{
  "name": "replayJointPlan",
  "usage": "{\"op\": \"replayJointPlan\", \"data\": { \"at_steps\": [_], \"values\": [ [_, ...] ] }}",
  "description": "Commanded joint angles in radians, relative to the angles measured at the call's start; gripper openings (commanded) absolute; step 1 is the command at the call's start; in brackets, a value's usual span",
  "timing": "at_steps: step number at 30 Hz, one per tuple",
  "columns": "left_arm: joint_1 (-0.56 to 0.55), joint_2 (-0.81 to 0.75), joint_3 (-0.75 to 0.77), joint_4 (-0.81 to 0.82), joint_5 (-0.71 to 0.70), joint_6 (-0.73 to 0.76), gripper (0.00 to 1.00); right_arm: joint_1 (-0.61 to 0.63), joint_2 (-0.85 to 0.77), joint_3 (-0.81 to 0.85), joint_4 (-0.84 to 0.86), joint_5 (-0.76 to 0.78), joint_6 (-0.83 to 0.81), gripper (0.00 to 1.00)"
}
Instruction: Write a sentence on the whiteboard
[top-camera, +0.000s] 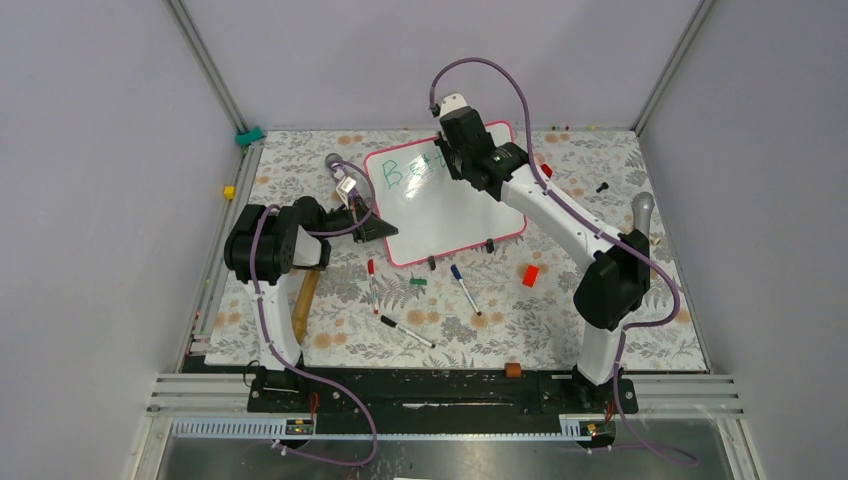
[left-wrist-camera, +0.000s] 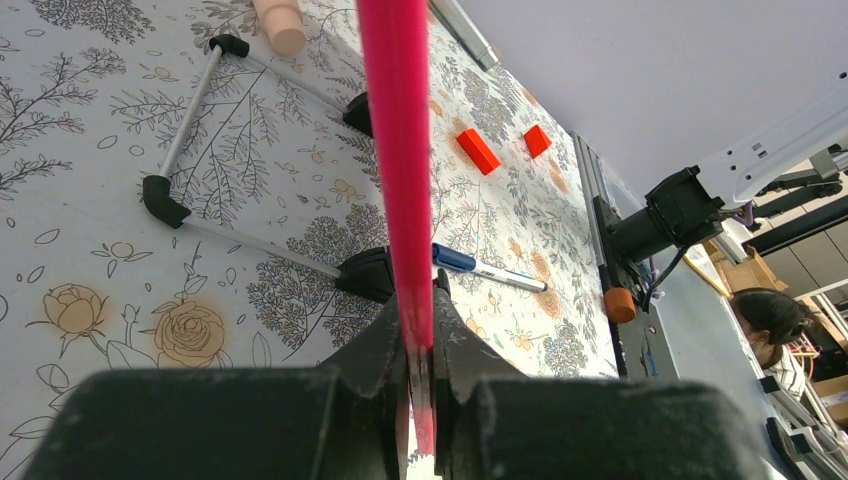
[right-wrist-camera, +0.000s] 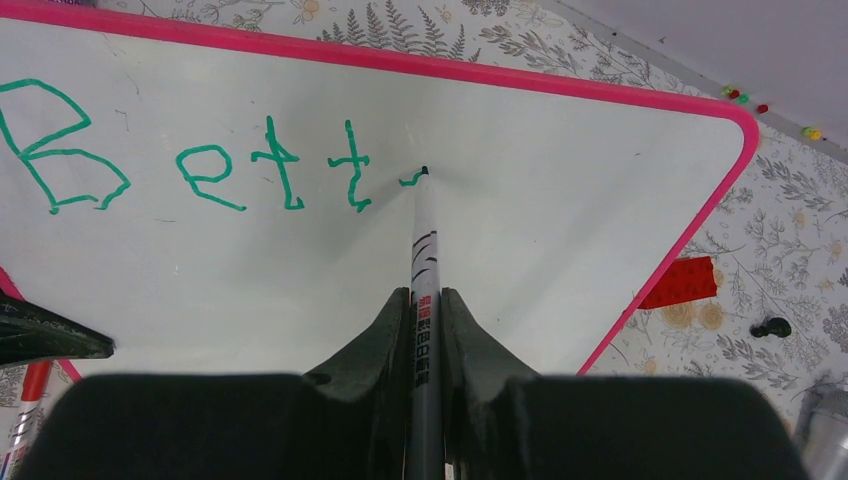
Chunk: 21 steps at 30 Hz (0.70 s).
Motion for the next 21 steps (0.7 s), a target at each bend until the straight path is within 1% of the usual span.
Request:
{"op": "replayJointPlan", "data": {
  "at_steps": [1,21],
  "values": [
    [-0.023,0.031,-0.006,0.050,0.136,0.087,0.00,0.008,0.008,0.043,0.001,-0.004,-0.012,0.00],
    [-0.023,0.032,-0.006,0.050,0.136,0.087,0.00,0.009,0.008,0.051,-0.042,-0.055,-0.024,0.00]
  ]
}}
